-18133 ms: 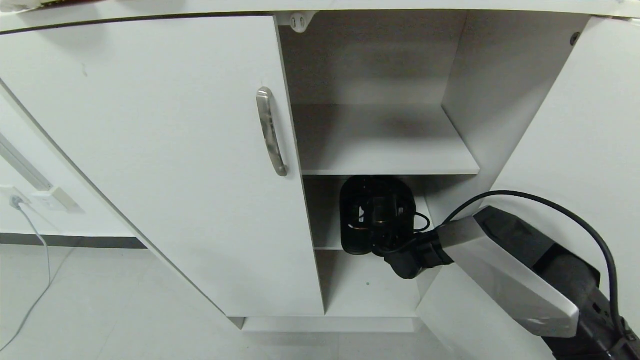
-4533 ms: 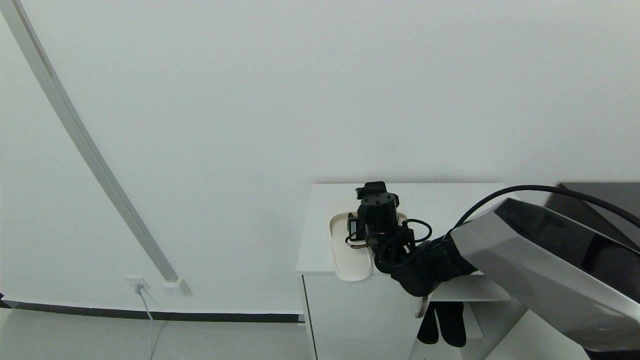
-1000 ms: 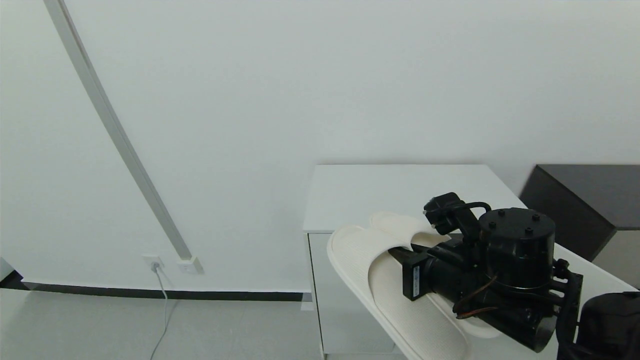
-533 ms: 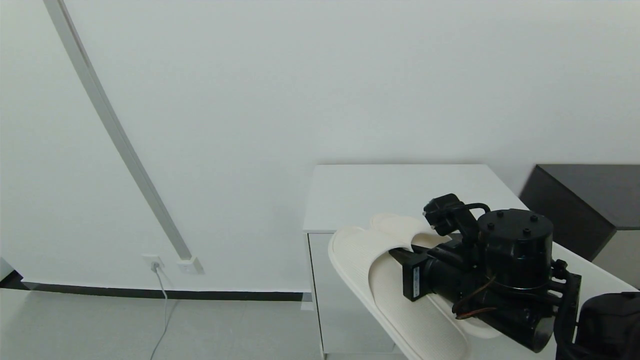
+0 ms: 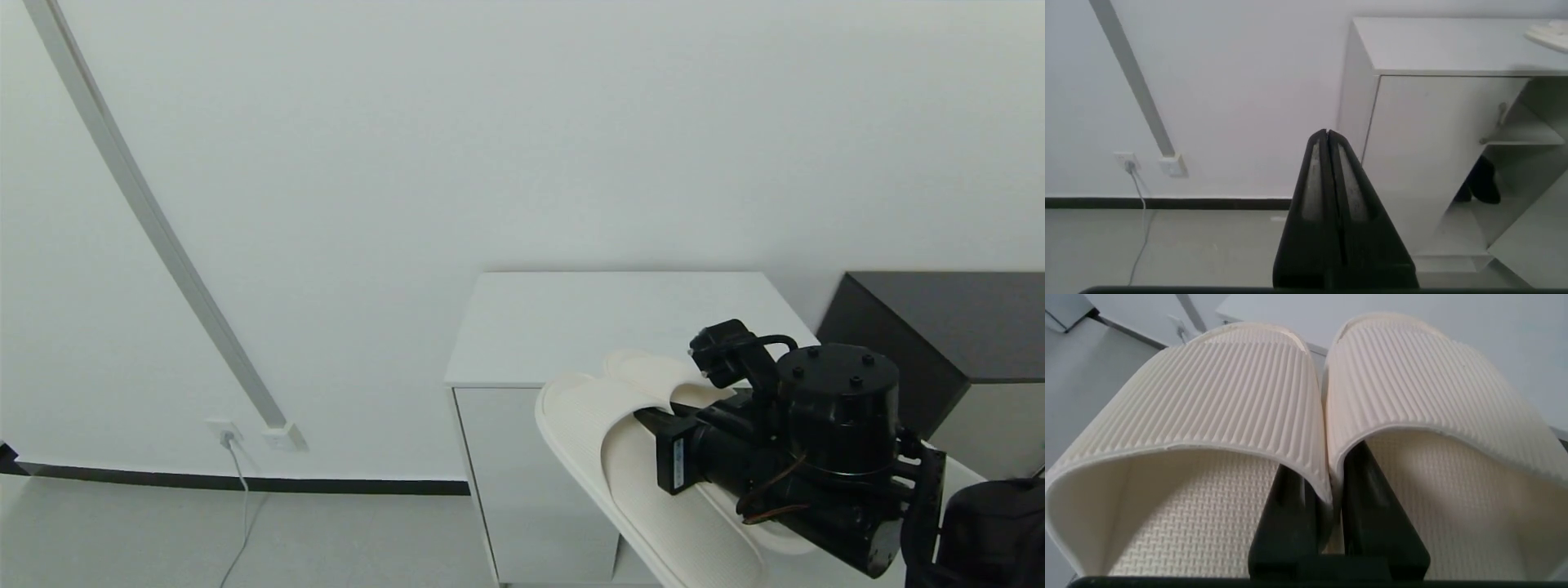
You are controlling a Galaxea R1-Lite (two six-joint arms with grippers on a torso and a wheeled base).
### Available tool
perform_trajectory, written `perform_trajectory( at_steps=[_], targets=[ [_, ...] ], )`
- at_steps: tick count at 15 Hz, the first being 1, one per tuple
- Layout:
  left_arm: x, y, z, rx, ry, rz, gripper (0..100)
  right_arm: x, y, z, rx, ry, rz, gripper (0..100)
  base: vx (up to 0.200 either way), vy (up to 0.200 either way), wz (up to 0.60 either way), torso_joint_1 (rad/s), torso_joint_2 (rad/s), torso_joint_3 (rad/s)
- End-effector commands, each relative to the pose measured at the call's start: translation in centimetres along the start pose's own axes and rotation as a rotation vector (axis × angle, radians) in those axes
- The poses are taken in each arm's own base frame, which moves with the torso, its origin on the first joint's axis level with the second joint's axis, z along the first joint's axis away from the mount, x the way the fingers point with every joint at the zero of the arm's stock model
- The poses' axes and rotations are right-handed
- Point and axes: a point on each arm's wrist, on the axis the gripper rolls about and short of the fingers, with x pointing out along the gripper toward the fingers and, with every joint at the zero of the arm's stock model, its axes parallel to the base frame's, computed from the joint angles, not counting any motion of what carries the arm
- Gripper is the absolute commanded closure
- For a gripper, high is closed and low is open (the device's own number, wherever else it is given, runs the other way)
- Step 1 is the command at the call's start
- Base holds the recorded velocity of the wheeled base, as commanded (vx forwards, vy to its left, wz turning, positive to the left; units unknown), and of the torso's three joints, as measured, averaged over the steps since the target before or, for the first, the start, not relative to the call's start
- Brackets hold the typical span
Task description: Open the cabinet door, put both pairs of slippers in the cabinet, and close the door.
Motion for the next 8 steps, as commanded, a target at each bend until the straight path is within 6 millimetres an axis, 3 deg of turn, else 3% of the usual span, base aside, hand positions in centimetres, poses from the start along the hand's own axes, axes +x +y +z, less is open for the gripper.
perform_trajectory(
  at_steps=[1, 8],
  targets=[
    [0.01, 0.00, 0.00, 0.000, 0.001, 0.000, 100, 0.10, -0.01, -0.17, -0.001, 0.006, -0.008, 100, 0.000, -0.200, 0.00, 0.002, 0.01, -0.002],
    [0.01, 0.00, 0.00, 0.000, 0.001, 0.000, 100, 0.34, -0.02, -0.41, -0.003, 0.013, -0.016, 100, 0.000, -0.200, 0.00, 0.001, 0.00, 0.000]
  ],
)
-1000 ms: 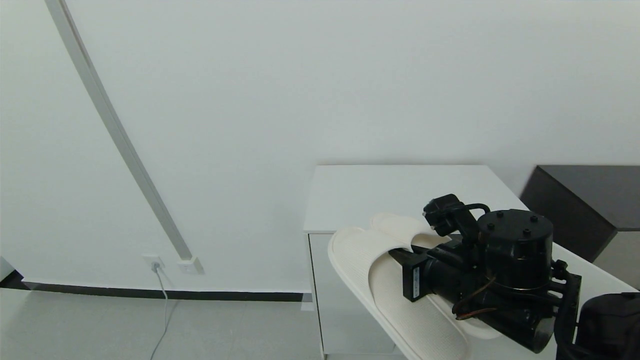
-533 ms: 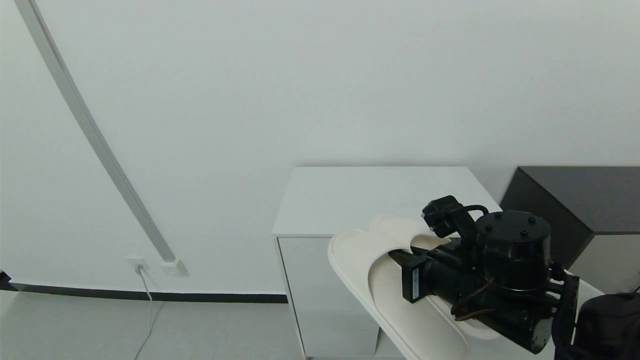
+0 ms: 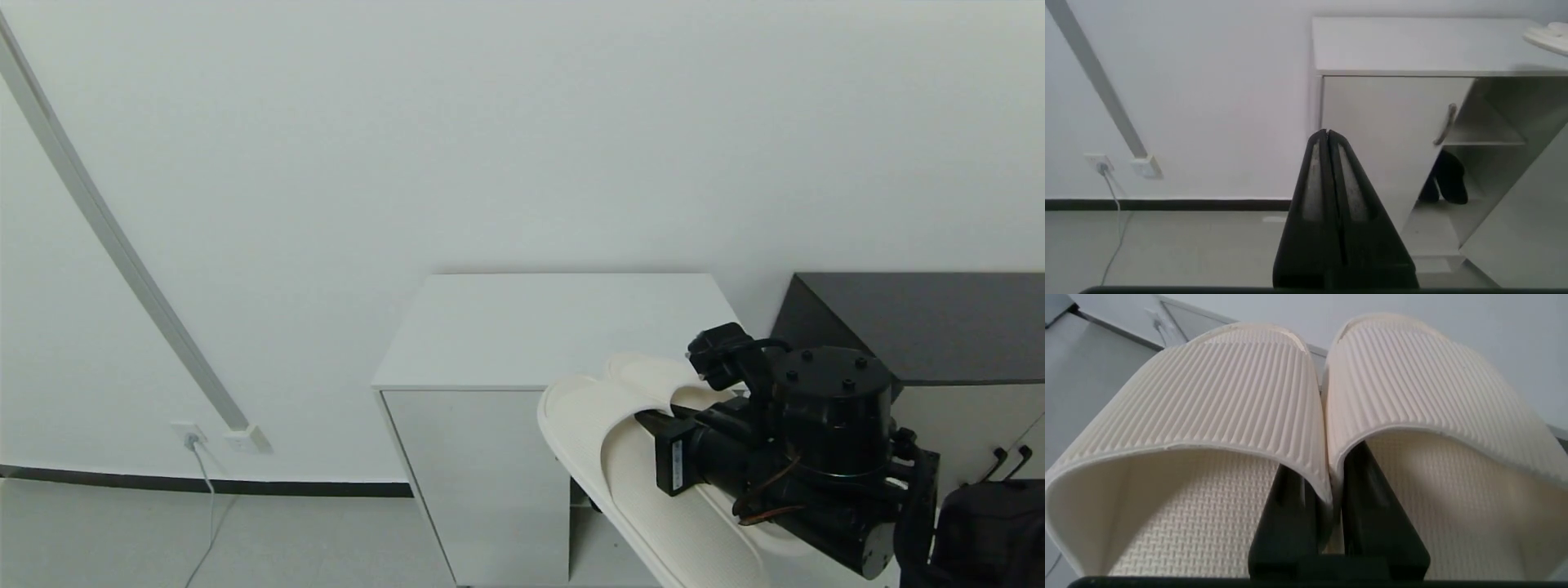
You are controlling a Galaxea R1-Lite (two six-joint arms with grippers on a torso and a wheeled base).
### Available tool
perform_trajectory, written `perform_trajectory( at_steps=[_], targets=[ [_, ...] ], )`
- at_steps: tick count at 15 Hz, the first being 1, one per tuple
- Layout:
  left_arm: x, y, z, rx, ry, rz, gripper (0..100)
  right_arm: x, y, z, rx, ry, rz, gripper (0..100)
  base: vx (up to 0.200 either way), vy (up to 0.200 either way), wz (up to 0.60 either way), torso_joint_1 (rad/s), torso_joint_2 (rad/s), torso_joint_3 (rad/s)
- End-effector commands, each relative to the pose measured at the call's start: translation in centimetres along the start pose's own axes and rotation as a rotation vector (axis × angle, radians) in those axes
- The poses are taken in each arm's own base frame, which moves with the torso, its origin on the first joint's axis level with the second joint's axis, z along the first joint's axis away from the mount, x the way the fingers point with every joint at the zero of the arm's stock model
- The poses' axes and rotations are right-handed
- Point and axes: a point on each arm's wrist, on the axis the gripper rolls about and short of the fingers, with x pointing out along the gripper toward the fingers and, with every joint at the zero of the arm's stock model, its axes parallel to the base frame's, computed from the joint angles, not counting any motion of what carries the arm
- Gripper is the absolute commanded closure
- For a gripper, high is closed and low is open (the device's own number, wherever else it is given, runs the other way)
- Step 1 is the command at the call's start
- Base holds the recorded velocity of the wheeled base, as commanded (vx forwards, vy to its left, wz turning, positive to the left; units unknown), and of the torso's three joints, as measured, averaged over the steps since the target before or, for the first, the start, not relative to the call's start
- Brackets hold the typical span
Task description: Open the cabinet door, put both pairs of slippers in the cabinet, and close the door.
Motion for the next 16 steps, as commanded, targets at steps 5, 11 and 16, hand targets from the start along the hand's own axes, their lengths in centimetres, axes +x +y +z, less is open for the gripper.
perform_trajectory(
  at_steps=[5, 11, 16],
  targets=[
    [0.01, 0.00, 0.00, 0.000, 0.002, 0.000, 100, 0.12, 0.06, -0.16, 0.002, -0.013, 0.004, 100, 0.000, -0.080, 0.00, 0.002, 0.00, 0.001],
    [0.01, 0.00, 0.00, 0.000, 0.002, 0.000, 100, 0.05, -0.07, -0.29, 0.002, -0.016, 0.004, 100, 0.000, 0.000, 0.00, 0.000, 0.00, 0.000],
    [0.01, 0.00, 0.00, 0.000, 0.002, 0.000, 100, 0.06, -0.16, -0.82, -0.021, -0.003, 0.000, 100, 0.000, 0.000, 0.00, 0.000, 0.00, 0.000]
  ],
)
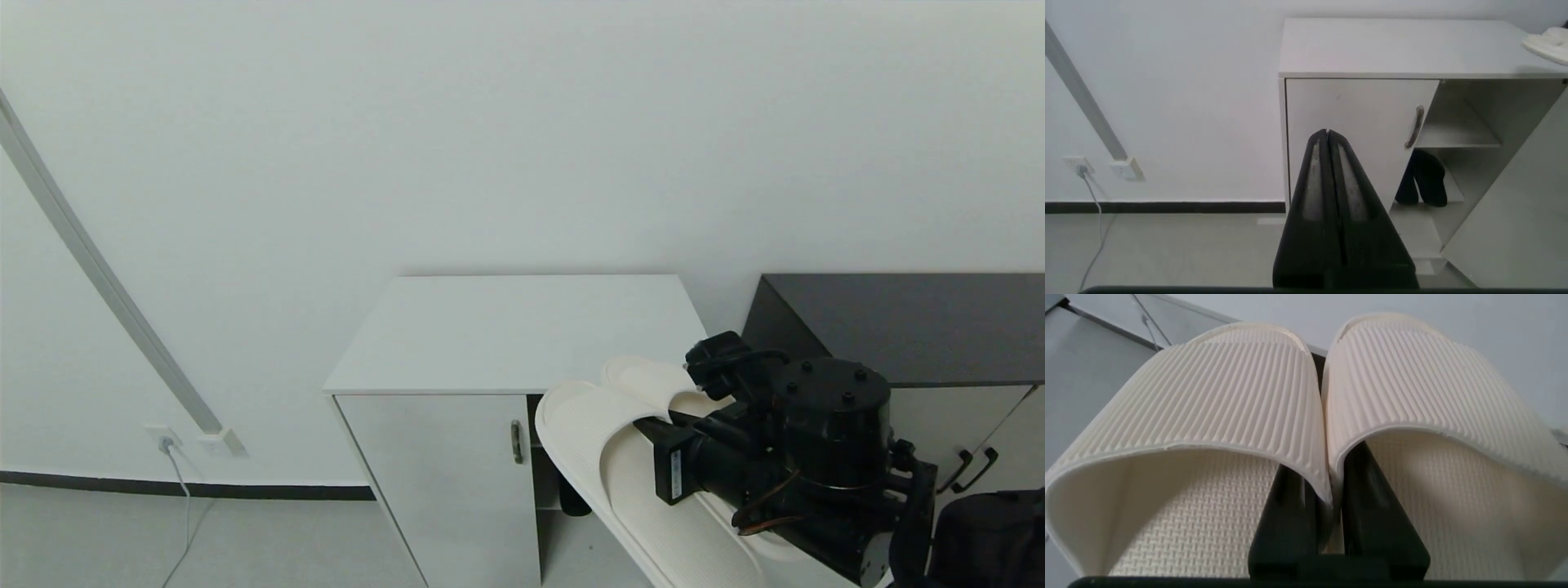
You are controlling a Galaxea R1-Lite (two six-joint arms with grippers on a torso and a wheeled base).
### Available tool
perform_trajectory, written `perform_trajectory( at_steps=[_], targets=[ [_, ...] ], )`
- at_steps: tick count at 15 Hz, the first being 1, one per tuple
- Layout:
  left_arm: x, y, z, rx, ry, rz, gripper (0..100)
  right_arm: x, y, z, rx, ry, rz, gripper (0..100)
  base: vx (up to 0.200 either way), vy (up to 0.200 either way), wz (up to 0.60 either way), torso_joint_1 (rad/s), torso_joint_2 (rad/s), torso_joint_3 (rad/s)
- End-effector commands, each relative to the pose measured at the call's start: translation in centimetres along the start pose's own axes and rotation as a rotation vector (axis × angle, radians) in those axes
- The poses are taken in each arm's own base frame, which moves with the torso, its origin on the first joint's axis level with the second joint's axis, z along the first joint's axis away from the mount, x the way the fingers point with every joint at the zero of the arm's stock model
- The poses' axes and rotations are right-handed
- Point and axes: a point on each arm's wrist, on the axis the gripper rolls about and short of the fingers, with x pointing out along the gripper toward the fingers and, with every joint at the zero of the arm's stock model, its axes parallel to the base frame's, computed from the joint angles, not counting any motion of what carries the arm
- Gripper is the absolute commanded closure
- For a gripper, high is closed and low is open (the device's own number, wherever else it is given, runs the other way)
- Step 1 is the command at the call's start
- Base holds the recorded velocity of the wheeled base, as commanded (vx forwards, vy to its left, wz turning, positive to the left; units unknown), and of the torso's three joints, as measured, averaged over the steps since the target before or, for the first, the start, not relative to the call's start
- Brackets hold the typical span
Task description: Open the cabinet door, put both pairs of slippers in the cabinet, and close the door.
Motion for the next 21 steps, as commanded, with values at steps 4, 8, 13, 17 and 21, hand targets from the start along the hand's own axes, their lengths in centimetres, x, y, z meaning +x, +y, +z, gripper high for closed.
perform_trajectory(
  at_steps=[4, 8, 13, 17, 21],
  targets=[
    [0.01, 0.00, 0.00, 0.000, 0.002, 0.001, 100, 0.04, -0.07, -0.30, -0.003, 0.010, -0.002, 100, 0.000, 0.000, 0.00, 0.000, 0.00, 0.000],
    [0.01, 0.00, 0.00, 0.000, 0.002, 0.001, 100, 0.15, -0.08, -0.50, -0.005, 0.018, -0.005, 100, 0.000, 0.000, 0.00, 0.000, 0.00, 0.000],
    [0.01, 0.00, 0.00, 0.000, 0.002, 0.001, 100, 0.22, -0.09, -0.66, -0.006, 0.023, -0.006, 100, 0.000, 0.000, 0.00, -0.105, 0.23, 0.125],
    [0.01, 0.00, 0.00, 0.000, 0.002, 0.001, 100, 0.17, -0.07, -0.78, -0.009, 0.028, -0.005, 100, 0.000, 0.000, 0.00, -0.157, 0.36, 0.195],
    [0.01, 0.00, 0.00, 0.000, 0.002, 0.001, 100, 0.18, -0.08, -0.86, -0.010, 0.031, -0.005, 100, 0.000, 0.000, 0.00, -0.162, 0.38, 0.207]
  ],
)
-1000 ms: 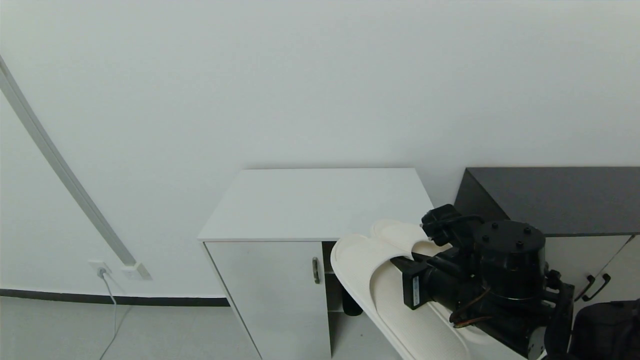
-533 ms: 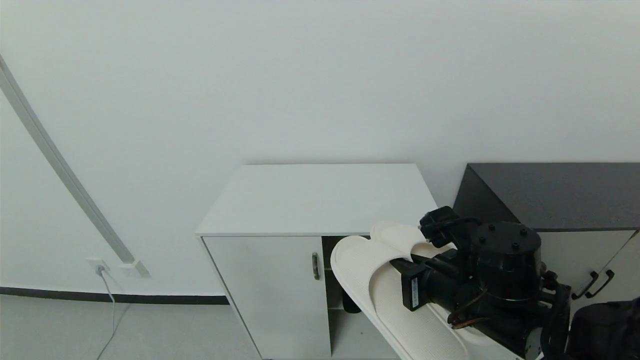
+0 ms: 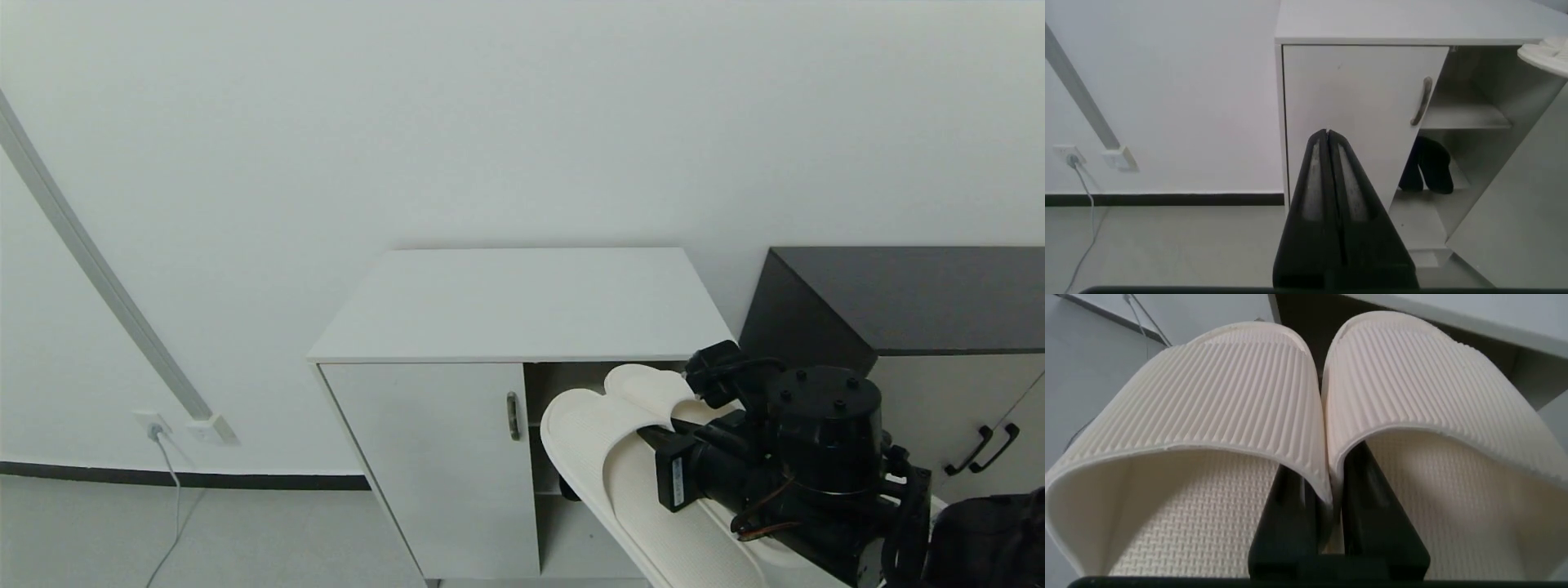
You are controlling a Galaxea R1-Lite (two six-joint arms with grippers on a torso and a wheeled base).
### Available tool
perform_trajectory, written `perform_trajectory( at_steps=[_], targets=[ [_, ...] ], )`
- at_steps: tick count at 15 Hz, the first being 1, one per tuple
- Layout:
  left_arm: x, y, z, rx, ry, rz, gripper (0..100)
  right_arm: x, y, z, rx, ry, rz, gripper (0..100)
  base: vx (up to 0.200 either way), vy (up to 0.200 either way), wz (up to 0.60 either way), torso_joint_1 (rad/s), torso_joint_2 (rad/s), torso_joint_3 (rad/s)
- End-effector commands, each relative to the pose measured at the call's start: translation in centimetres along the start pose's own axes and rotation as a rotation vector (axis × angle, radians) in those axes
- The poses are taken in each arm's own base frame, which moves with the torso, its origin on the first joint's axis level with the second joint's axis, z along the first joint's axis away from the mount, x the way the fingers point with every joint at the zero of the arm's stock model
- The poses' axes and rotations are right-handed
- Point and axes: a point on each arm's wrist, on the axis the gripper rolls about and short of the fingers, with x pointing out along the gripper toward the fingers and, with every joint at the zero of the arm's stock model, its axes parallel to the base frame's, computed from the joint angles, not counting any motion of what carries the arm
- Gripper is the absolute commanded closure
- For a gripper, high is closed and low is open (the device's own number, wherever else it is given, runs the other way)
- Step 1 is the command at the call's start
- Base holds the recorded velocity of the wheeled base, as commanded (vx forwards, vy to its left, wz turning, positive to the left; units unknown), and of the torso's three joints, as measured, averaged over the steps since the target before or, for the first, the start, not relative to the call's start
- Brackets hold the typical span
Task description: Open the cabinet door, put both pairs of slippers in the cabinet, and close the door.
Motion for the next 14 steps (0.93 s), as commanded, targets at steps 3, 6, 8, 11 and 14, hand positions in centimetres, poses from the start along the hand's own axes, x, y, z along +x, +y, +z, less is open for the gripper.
perform_trajectory(
  at_steps=[3, 6, 8, 11, 14],
  targets=[
    [0.01, 0.00, 0.00, 0.000, 0.002, 0.000, 100, 0.03, -0.02, -0.03, 0.000, 0.001, -0.001, 100, 0.000, 0.000, 0.00, -0.202, 0.47, 0.272],
    [0.01, 0.00, 0.00, 0.000, 0.002, 0.000, 100, -0.01, -0.05, -0.15, -0.001, 0.005, -0.002, 100, 0.000, 0.000, 0.00, -0.232, 0.55, 0.307],
    [0.01, 0.00, 0.00, 0.000, 0.002, 0.000, 100, -0.03, -0.06, -0.19, -0.002, 0.007, -0.002, 100, 0.000, 0.000, 0.00, -0.217, 0.54, 0.313],
    [0.01, 0.00, 0.00, 0.000, 0.002, 0.000, 100, -0.03, -0.06, -0.19, -0.002, 0.007, -0.002, 100, 0.000, 0.000, 0.00, -0.207, 0.53, 0.326],
    [0.01, 0.00, 0.00, 0.000, 0.002, 0.000, 100, 0.07, -0.05, -0.31, -0.003, 0.011, -0.003, 100, 0.000, 0.000, 0.00, -0.199, 0.51, 0.326]
  ],
)
